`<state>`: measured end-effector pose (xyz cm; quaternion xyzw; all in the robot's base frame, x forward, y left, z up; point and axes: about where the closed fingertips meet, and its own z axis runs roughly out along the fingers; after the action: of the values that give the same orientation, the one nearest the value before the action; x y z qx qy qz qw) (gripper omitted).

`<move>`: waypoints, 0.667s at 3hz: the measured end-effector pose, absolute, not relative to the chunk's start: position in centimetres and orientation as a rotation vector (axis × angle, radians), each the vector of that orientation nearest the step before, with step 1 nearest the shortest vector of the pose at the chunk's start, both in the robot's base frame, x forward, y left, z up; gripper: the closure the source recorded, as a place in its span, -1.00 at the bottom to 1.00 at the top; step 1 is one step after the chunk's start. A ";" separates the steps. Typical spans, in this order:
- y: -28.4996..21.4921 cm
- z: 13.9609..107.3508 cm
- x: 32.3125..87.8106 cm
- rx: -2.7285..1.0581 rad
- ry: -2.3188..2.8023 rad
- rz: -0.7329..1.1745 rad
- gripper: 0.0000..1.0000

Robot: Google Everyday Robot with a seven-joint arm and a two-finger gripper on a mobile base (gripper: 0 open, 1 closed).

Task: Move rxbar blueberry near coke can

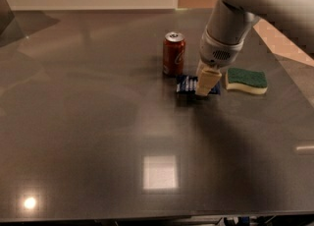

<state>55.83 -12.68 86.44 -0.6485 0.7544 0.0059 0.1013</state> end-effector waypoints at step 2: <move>-12.3 85.2 59.4 -1.879 2.223 0.060 -0.23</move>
Offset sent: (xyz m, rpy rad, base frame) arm 0.0474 0.0085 -0.0144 0.0766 0.0067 -0.0060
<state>59.37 -12.33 85.23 -0.6411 0.7585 0.0206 0.1150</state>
